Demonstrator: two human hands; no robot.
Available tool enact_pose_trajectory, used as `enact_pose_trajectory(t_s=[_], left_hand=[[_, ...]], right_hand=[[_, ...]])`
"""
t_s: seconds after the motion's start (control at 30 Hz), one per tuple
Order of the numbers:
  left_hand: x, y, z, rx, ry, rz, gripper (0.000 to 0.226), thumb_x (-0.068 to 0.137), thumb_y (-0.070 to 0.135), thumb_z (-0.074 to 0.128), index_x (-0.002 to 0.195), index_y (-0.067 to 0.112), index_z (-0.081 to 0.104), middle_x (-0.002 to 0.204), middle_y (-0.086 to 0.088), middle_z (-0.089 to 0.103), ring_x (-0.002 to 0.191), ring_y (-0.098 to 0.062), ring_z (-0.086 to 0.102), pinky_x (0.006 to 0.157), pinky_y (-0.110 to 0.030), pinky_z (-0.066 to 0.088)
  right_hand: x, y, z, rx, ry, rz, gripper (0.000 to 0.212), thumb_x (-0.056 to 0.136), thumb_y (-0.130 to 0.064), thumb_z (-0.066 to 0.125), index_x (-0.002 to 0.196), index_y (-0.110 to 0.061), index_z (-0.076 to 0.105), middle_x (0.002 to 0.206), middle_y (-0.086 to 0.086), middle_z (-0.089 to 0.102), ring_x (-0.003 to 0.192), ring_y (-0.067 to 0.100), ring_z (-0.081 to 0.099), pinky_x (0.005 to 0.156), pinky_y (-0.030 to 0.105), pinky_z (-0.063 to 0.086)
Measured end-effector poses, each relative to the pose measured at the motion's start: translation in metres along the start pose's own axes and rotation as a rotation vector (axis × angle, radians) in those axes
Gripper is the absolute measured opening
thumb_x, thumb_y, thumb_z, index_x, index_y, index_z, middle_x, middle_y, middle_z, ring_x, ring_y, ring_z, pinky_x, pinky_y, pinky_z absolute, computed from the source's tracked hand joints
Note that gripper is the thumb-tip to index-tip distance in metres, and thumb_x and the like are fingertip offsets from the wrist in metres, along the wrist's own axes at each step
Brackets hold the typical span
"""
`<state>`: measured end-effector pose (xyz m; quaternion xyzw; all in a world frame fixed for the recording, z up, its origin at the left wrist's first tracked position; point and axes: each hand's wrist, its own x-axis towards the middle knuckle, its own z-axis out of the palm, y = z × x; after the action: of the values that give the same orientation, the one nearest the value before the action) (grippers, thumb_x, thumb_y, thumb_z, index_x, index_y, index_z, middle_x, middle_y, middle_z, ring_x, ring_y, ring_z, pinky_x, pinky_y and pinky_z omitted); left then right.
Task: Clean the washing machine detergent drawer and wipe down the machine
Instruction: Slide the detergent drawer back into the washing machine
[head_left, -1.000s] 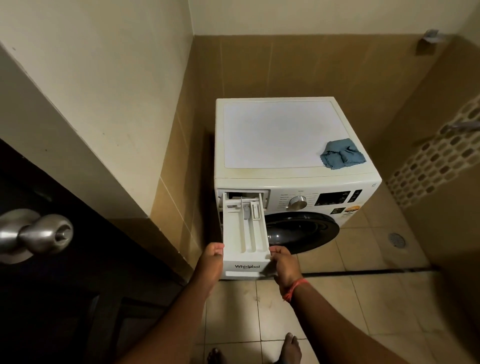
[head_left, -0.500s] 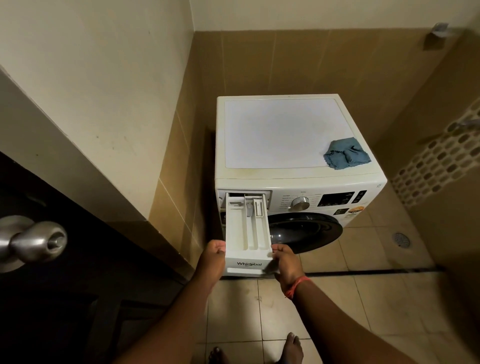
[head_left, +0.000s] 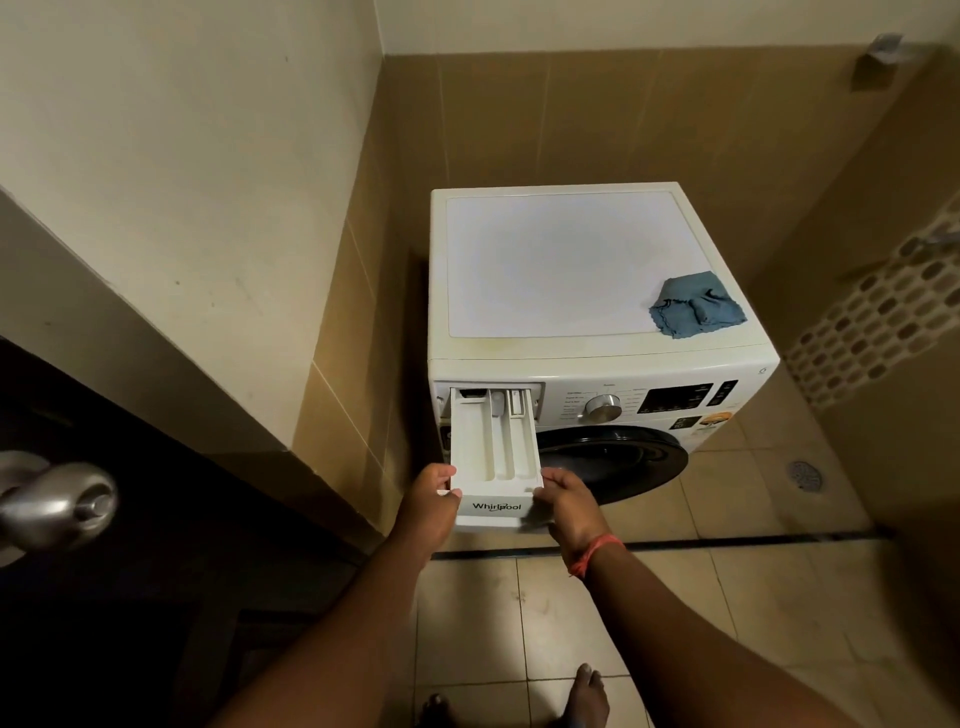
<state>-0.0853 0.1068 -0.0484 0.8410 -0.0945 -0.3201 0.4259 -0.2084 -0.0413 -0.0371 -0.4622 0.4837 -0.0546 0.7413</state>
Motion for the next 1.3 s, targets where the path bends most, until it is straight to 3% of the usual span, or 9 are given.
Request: enact_pose_trajectory(t_s=[0.13,0.23,0.47,0.67,0.8,0.87,1.1,1.2,1.3], left_hand=[[0.004,-0.003,-0.002,0.280,-0.001,0.111,0.031,0.094,0.004,0.055,0.123,0.014,0.057,0.125,-0.004,0.057,0.105,-0.016,0.052,0.085,-0.021,0.038],[0.009,-0.001,-0.003,0.460,0.041,0.168,0.022,0.088,0.002,0.053,0.105,0.011,0.062,0.112,-0.009,0.063,0.100,-0.025,0.059,0.078,-0.030,0.044],[0.020,0.021,0.004,0.677,0.162,0.177,0.009,0.091,0.008,0.059,0.090,0.017,0.059,0.096,-0.006,0.063,0.078,-0.017,0.052,0.065,-0.027,0.042],[0.033,0.023,-0.004,0.797,0.101,0.269,0.015,0.088,0.002,0.055,0.089,0.017,0.055,0.101,-0.006,0.060,0.089,-0.024,0.059,0.069,-0.032,0.046],[0.051,0.018,-0.015,0.812,0.107,0.417,0.010,0.092,0.005,0.053,0.092,0.014,0.057,0.101,-0.004,0.057,0.088,-0.026,0.058,0.065,-0.034,0.042],[0.061,0.021,-0.019,0.829,0.082,0.452,0.010,0.092,0.004,0.053,0.090,0.013,0.056,0.100,-0.005,0.057,0.090,-0.026,0.057,0.065,-0.032,0.035],[0.097,0.037,-0.024,0.815,0.021,0.515,0.012,0.090,0.001,0.053,0.094,0.011,0.057,0.102,-0.006,0.057,0.095,-0.024,0.057,0.072,-0.035,0.045],[0.115,0.051,-0.027,0.865,0.094,0.540,0.008,0.092,0.012,0.059,0.100,0.013,0.058,0.110,-0.005,0.054,0.100,-0.024,0.053,0.076,-0.036,0.047],[0.129,0.064,-0.031,0.952,0.216,0.536,0.029,0.085,0.025,0.072,0.106,0.014,0.057,0.112,-0.008,0.052,0.099,-0.027,0.049,0.080,-0.038,0.046]], right_hand=[[0.011,0.006,-0.003,-0.193,0.025,-0.140,0.026,0.095,-0.007,0.057,0.120,-0.011,0.058,0.116,0.008,0.062,0.096,0.018,0.063,0.070,0.018,0.051],[0.020,0.003,-0.007,-0.335,0.018,-0.204,0.027,0.094,-0.009,0.059,0.119,-0.015,0.059,0.116,0.006,0.062,0.100,0.019,0.059,0.082,0.022,0.045],[0.036,-0.010,-0.016,-0.616,-0.012,-0.273,0.018,0.091,-0.001,0.057,0.094,-0.016,0.065,0.086,0.000,0.064,0.072,0.007,0.061,0.057,0.003,0.041],[0.047,-0.025,-0.011,-0.884,-0.073,-0.350,0.026,0.083,0.012,0.054,0.087,-0.013,0.061,0.094,0.005,0.063,0.078,0.013,0.065,0.069,0.016,0.054],[0.052,-0.032,-0.003,-0.999,-0.004,-0.446,0.028,0.081,0.000,0.061,0.072,-0.026,0.057,0.082,-0.007,0.060,0.075,0.004,0.059,0.063,0.010,0.041],[0.058,-0.037,0.002,-1.059,-0.015,-0.449,0.019,0.079,0.001,0.062,0.079,-0.018,0.063,0.087,-0.001,0.062,0.080,0.012,0.062,0.067,0.018,0.043],[0.081,-0.057,0.017,-1.183,0.114,-0.519,0.028,0.080,0.006,0.056,0.096,-0.016,0.065,0.097,0.001,0.062,0.088,0.017,0.061,0.077,0.026,0.051],[0.094,-0.071,0.023,-1.364,0.219,-0.661,0.035,0.078,0.000,0.064,0.111,-0.013,0.061,0.109,0.007,0.058,0.098,0.026,0.055,0.079,0.035,0.052],[0.107,-0.086,0.027,-1.546,0.380,-0.734,0.051,0.070,-0.010,0.075,0.117,-0.011,0.056,0.110,0.011,0.054,0.094,0.030,0.051,0.075,0.040,0.048]])
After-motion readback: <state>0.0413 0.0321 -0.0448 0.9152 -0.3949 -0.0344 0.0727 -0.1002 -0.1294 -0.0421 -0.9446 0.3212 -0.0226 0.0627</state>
